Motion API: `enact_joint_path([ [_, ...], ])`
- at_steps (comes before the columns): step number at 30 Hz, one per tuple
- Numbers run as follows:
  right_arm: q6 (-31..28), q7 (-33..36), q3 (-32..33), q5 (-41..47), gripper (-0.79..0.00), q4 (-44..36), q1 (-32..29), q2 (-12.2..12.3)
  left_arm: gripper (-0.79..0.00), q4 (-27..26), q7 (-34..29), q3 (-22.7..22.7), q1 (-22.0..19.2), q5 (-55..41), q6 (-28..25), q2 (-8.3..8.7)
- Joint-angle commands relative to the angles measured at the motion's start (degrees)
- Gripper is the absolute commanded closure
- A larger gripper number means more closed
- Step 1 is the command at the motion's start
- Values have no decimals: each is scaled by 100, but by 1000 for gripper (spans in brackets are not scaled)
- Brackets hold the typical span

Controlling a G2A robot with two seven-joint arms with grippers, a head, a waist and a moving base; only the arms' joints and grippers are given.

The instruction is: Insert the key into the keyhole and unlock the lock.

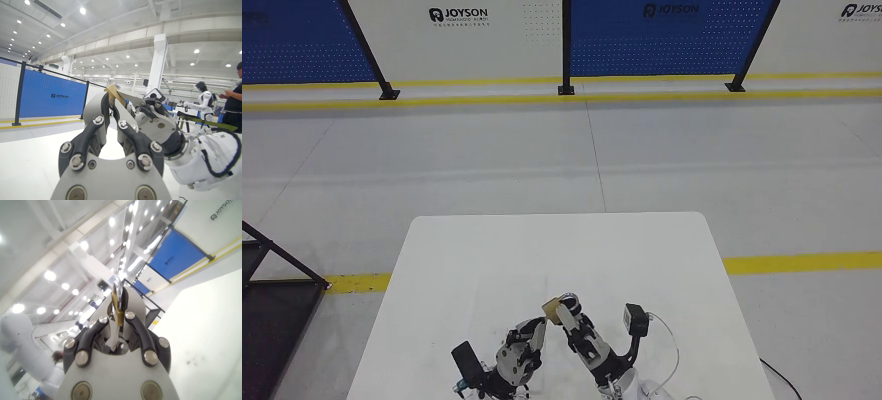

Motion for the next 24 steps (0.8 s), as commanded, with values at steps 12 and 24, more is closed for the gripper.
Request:
enact_joint_path([
  [12, 11, -34, 24, -83, 0, -35, -44, 13, 0, 44, 214, 62, -113, 331, 527, 35],
  [24, 40, -10, 18, -70, 0, -46, -42, 17, 0, 370, 631, 58, -364, 1165, 2086, 34],
])
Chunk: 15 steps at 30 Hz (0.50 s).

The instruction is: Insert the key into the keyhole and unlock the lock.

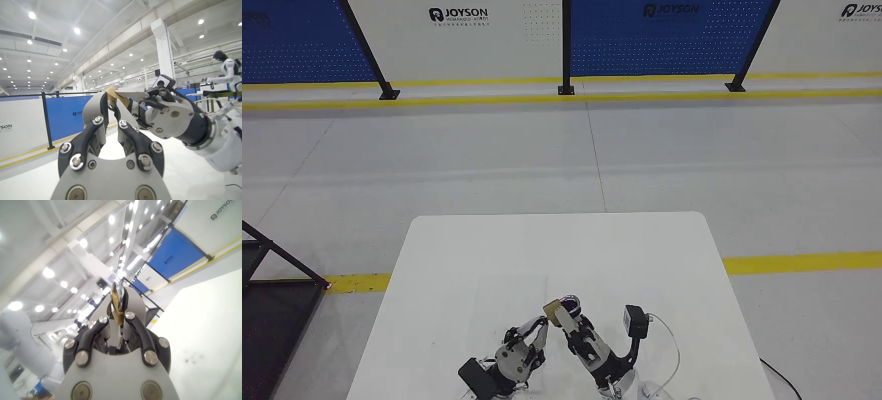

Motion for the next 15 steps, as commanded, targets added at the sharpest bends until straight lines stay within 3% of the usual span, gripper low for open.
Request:
enact_joint_path([
  [1, 9, 5, -2, 2, 0, 3, 1, 0, 0, 35, 10, 19, -17, 54, 175, -4],
  [9, 32, 2, -7, 4, 0, 1, 9, 0, -3, 4, 149, 197, -40, -519, -259, -32],
  [10, 31, 0, -5, 4, 0, 2, 10, 1, -200, -2, 126, 211, -37, -628, -370, -32],
  [11, 24, 4, -6, 9, 0, 3, 11, 1, -326, -21, 131, 212, -35, -687, -424, -31],
  [12, 16, 1, -2, 23, 0, 3, 10, 2, -372, -36, 112, 233, -16, -792, -578, -29],
  [14, -7, 1, 12, 27, 0, 1, 7, 6, -391, -102, 77, 229, 19, -962, -874, -13],
  [15, -17, -1, 19, 32, 0, -2, 2, 9, -480, -122, 31, 223, 51, -1028, -1009, -2],
])
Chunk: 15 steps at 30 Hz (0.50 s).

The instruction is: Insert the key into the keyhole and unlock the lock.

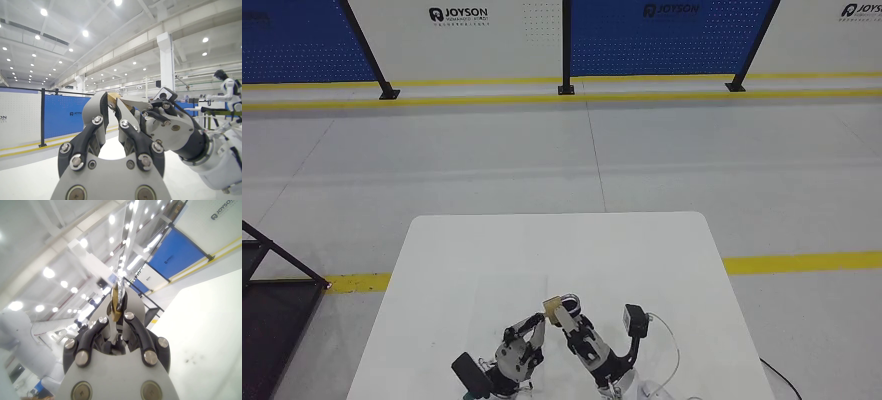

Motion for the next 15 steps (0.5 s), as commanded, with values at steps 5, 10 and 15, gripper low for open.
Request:
enact_joint_path([
  [5, -63, -7, 52, 10, 0, -26, -37, 17, -616, -249, -399, -71, 253, -648, -1222, 90],
  [10, -124, -1, 101, -37, 0, -46, -69, 35, -385, -512, -1187, -250, 518, -1571, -2517, 202],
  [15, -206, 12, 186, -57, 0, -65, -107, 61, -289, -746, -2520, -556, 733, -2830, -3867, 362],
])
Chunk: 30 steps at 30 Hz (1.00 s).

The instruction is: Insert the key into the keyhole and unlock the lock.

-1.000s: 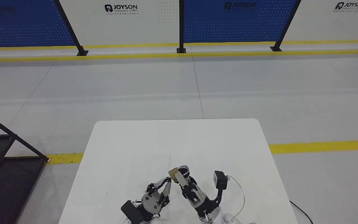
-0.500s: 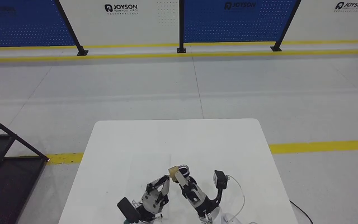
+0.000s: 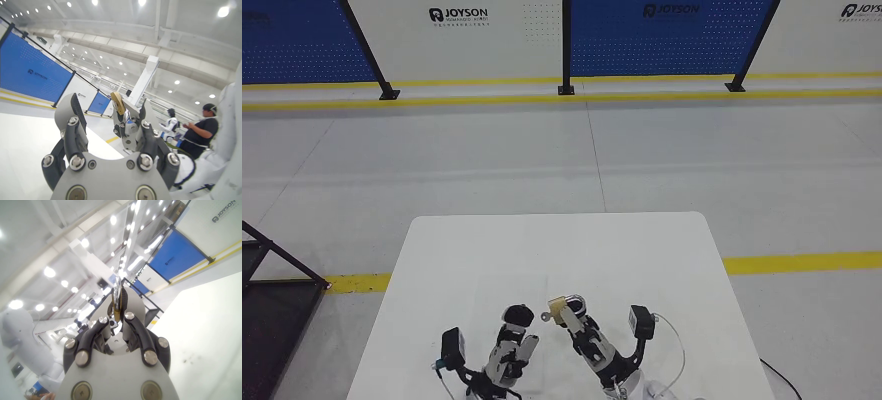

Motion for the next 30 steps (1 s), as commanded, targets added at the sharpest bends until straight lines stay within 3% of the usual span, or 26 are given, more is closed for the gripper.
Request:
enact_joint_path([
  [1, -26, 10, 31, 18, 0, -14, -19, 10, -271, -93, -663, -139, 69, -579, -437, 67],
  [5, -87, 80, 59, 46, 0, -36, -44, 28, -200, -248, -1798, -274, 160, -1454, -830, 184],
  [14, -117, 349, 84, 137, 0, -80, -62, 65, -200, -581, -3560, -317, 190, -2920, -861, 357],
  [21, -56, 400, 91, 118, 0, -116, -73, 77, -191, -741, -4001, -400, 206, -3333, -716, 410],
  [27, 6, 425, 73, 105, 0, -129, -61, 80, -142, -764, -4151, -402, 209, -3407, -676, 418],
  [28, 22, 425, 66, 108, 0, -132, -58, 79, -71, -768, -4158, -403, 210, -3412, -673, 418],
  [30, 46, 437, 53, 102, 0, -130, -46, 78, -83, -774, -4164, -404, 211, -3412, -680, 417],
])
